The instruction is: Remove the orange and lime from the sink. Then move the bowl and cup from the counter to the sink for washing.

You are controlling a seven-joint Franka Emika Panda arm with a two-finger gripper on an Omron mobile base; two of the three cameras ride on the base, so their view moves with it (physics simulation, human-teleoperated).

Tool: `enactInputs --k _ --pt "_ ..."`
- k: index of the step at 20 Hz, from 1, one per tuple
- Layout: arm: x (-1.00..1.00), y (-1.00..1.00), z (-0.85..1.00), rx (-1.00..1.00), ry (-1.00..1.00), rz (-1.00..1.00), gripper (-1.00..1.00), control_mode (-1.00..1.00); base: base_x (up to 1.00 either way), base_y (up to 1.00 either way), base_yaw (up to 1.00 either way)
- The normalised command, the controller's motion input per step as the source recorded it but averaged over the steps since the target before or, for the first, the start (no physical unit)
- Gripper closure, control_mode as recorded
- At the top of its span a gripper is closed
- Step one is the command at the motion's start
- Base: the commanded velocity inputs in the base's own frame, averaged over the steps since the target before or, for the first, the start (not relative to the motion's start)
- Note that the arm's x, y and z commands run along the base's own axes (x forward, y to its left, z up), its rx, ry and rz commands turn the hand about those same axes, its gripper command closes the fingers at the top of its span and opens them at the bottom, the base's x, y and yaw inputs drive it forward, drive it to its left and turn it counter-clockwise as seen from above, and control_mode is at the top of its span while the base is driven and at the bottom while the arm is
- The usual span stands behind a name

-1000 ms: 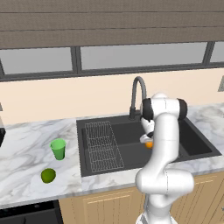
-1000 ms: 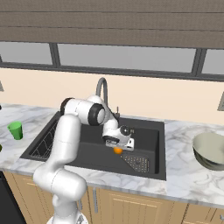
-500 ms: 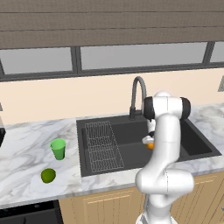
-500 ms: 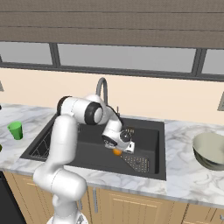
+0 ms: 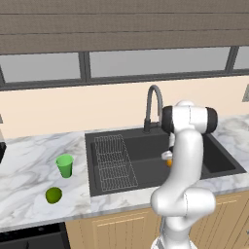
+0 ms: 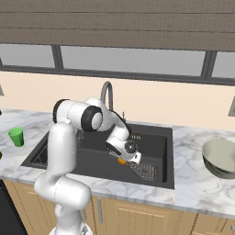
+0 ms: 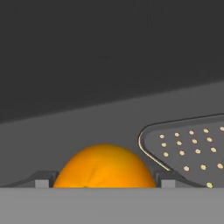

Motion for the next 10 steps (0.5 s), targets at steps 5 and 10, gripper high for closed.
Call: enactInputs --k 5,10 --pt "-0.17 -0.07 0.39 0.03 0.01 -0.11 1.0 -1.0 0.0 0.0 0.0" --pt "-0.14 -0.07 0.44 0.0 0.01 -0.07 1.0 -1.0 0.0 0.0 0.0"
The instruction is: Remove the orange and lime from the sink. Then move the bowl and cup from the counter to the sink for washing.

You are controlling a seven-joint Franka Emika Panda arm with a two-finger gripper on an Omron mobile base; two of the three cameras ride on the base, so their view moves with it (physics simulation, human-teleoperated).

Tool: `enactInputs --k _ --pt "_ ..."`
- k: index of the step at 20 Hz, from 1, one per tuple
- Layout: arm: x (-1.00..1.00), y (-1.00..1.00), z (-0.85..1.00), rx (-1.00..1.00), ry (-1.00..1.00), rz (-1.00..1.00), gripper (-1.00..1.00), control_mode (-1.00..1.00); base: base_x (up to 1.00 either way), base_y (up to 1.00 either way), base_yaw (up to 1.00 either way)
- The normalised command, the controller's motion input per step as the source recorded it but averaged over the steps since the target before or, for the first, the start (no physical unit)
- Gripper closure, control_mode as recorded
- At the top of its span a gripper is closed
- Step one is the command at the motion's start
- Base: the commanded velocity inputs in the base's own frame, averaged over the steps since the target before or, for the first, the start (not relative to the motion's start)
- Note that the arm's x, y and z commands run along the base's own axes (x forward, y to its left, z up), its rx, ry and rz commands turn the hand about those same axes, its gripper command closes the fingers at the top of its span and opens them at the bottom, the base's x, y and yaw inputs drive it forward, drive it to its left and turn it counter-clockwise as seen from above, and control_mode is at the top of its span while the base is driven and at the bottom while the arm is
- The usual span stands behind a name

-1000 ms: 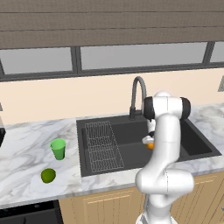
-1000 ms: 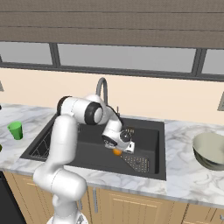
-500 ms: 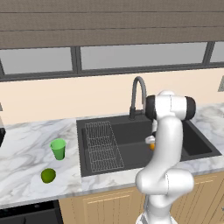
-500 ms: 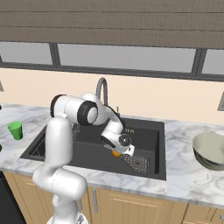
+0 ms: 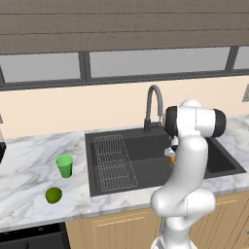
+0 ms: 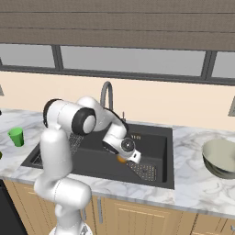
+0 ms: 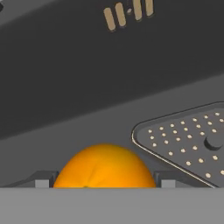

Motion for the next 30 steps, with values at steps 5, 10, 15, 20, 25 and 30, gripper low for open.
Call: enactInputs --k 5,10,15,20,25,30 --pt "-0.18 -0.05 0.45 0.0 0.01 -0.06 1.0 -1.0 0.0 0.0 0.0" --pt "-0.27 -0.02 0.41 0.0 0.0 -0.03 1.0 -1.0 0.0 0.0 0.0" --pt "-0.28 -0.02 0.41 0.0 0.0 -0.01 1.0 -1.0 0.0 0.0 0.0" --pt "-0.28 -0.01 0.42 0.0 0.0 0.0 1.0 -1.0 0.0 0.0 0.0" --pt "-0.24 0.0 0.42 0.0 0.03 0.0 1.0 -1.0 0.0 0.0 0.0" --pt "-0.22 0.0 0.44 0.0 0.05 0.0 1.0 -1.0 0.0 0.0 0.0"
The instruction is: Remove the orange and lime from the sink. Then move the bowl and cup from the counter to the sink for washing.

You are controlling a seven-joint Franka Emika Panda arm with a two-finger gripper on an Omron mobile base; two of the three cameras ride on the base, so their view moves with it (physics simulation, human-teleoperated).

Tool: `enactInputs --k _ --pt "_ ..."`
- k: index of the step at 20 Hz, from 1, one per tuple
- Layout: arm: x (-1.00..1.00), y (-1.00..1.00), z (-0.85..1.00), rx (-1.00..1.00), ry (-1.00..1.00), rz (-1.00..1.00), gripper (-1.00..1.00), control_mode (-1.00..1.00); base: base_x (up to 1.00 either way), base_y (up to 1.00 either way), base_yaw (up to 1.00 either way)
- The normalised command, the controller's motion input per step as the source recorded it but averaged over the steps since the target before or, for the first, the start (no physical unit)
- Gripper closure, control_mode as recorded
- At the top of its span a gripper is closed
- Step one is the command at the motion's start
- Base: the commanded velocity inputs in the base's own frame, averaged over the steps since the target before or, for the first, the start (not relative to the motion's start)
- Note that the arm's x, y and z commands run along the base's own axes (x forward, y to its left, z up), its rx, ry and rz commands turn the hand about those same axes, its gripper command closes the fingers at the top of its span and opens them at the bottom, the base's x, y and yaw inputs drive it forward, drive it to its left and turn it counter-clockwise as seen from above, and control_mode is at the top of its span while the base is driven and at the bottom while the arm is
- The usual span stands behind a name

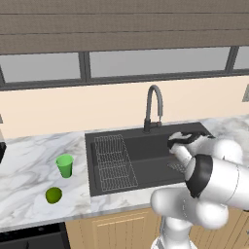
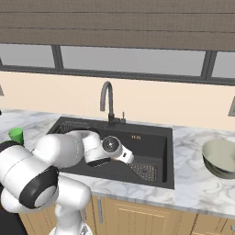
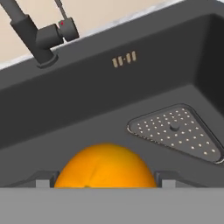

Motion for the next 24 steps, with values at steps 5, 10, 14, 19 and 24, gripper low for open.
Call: enactInputs --k 5,10,14,19,24 --pt "-0.18 0.0 0.48 0.0 0.08 0.0 1.0 -1.0 0.0 0.0 0.0" --pt "-0.18 0.0 0.47 0.0 0.11 0.0 1.0 -1.0 0.0 0.0 0.0" --pt "-0.3 0.01 0.36 0.0 0.13 0.0 1.0 -1.0 0.0 0.0 0.0" --pt "-0.31 0.06 0.32 0.0 0.08 0.0 1.0 -1.0 0.0 0.0 0.0" --pt "-0.24 0.12 0.36 0.0 0.02 0.0 1.0 -1.0 0.0 0.0 0.0"
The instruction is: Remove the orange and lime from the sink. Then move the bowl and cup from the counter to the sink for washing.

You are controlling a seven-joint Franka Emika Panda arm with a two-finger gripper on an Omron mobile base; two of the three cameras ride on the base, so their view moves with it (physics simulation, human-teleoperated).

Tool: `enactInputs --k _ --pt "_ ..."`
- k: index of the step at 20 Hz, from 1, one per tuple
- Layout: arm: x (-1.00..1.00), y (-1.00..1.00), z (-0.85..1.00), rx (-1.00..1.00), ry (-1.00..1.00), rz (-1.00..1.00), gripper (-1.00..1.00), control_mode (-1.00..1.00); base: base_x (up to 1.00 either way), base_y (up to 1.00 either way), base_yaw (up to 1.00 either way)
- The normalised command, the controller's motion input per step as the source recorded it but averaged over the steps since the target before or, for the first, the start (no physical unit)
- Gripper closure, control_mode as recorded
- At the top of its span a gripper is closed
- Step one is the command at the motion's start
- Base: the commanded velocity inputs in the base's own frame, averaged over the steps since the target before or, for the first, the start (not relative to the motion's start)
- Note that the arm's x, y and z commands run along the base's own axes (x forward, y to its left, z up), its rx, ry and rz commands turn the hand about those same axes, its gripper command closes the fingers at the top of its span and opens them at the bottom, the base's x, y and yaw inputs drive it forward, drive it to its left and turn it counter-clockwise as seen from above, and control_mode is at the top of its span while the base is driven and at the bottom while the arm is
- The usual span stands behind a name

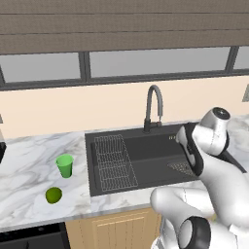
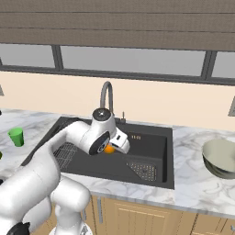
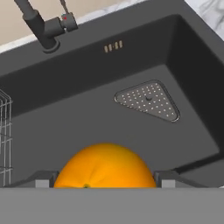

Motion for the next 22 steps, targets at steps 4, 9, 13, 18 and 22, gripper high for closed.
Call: enactInputs --k 4,9,13,18,22 --pt "-0.24 0.14 0.38 0.0 0.0 0.0 1.0 -1.0 0.0 0.0 0.0" --pt "-0.25 0.19 0.32 0.0 0.0 0.0 1.0 -1.0 0.0 0.0 0.0" --pt "-0.24 0.25 0.26 0.0 0.0 0.0 1.0 -1.0 0.0 0.0 0.0" --pt "-0.18 0.32 0.19 0.0 0.0 0.0 1.0 -1.0 0.0 0.0 0.0" --pt "-0.14 0.34 0.17 0.0 -0.01 0.0 1.0 -1.0 0.0 0.0 0.0"
